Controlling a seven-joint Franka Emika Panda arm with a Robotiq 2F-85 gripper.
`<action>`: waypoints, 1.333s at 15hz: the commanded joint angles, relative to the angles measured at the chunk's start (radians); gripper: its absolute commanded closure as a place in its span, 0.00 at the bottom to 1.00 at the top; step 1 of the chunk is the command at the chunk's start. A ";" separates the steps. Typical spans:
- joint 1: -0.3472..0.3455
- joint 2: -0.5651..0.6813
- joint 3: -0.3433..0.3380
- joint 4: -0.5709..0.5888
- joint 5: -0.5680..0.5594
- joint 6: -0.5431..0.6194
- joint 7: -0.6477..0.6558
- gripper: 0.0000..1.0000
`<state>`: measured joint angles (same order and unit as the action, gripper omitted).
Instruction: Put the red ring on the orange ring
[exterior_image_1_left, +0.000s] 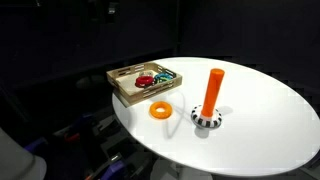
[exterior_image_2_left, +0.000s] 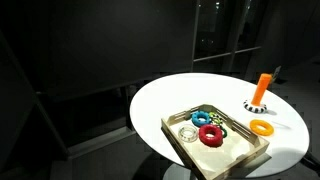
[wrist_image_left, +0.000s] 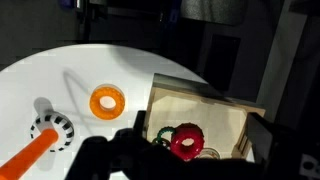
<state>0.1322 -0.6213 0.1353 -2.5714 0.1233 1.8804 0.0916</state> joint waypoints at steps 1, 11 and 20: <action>0.000 0.000 0.000 0.002 0.000 -0.002 0.000 0.00; -0.017 0.062 0.003 0.058 -0.014 0.028 0.016 0.00; -0.033 0.245 0.003 0.196 -0.008 0.113 0.042 0.00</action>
<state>0.1069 -0.4560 0.1352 -2.4508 0.1217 1.9879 0.0996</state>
